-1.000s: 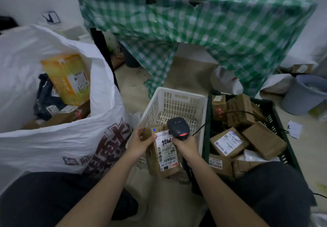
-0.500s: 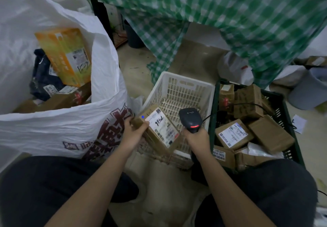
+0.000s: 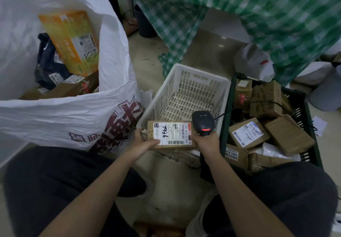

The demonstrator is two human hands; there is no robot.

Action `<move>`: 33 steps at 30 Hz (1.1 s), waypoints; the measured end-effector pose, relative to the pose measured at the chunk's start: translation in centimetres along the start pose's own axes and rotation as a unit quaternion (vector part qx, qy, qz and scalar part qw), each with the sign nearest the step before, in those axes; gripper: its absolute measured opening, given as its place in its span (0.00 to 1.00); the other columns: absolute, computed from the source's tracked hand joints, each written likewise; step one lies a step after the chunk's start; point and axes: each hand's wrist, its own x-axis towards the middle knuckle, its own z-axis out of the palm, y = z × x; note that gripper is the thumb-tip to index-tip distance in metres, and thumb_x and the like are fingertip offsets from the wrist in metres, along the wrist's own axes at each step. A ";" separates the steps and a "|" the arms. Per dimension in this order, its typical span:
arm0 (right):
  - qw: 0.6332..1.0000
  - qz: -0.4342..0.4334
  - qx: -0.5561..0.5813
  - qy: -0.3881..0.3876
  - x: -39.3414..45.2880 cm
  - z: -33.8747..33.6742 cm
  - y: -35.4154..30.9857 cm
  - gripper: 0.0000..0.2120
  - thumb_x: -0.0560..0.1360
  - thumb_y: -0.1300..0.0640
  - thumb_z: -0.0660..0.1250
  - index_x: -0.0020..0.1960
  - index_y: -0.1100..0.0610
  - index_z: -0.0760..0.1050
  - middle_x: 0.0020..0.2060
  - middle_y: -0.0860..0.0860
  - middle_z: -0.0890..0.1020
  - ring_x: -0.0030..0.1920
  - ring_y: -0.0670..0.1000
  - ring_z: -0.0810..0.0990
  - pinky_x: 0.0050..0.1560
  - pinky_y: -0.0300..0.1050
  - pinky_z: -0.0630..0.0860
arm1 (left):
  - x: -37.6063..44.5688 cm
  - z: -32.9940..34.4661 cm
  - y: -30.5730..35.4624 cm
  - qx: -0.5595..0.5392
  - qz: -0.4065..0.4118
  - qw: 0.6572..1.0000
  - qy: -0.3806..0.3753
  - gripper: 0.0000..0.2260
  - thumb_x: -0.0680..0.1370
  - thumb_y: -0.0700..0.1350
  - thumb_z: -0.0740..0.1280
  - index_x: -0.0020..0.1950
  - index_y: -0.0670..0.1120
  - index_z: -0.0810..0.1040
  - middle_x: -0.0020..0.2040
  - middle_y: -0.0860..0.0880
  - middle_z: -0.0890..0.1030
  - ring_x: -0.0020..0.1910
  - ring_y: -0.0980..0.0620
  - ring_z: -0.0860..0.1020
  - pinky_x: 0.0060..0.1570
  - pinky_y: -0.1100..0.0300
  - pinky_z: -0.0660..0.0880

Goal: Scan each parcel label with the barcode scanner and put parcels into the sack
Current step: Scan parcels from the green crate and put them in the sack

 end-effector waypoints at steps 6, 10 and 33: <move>0.999 0.007 -0.037 0.001 0.4 0.8 1.9 0.14 0.66 0.65 0.78 0.48 0.59 0.78 0.41 0.55 0.83 0.47 0.56 0.82 0.52 0.52 0.78 | 0.9 -0.7 -0.8 0.106 0.039 0.994 -0.003 0.26 0.78 0.56 0.65 0.72 0.46 0.67 0.68 0.49 0.74 0.60 0.53 0.74 0.56 0.59 0.71; 0.997 -0.017 -0.070 -0.007 0.9 1.5 1.8 0.13 0.67 0.62 0.78 0.41 0.51 0.76 0.40 0.56 0.84 0.47 0.57 0.83 0.53 0.56 0.79 | 2.3 -1.0 -0.1 0.290 0.131 0.946 0.066 0.35 0.76 0.56 0.68 0.77 0.47 0.57 0.75 0.44 0.60 0.75 0.42 0.57 0.71 0.50 0.58; 0.999 0.002 0.027 -0.041 -0.7 4.0 1.0 0.14 0.68 0.70 0.74 0.39 0.51 0.78 0.37 0.53 0.83 0.39 0.52 0.81 0.41 0.46 0.77 | 1.3 1.3 0.4 -0.046 -0.002 0.996 -0.076 0.21 0.78 0.53 0.66 0.67 0.50 0.63 0.61 0.50 0.75 0.54 0.56 0.76 0.51 0.60 0.74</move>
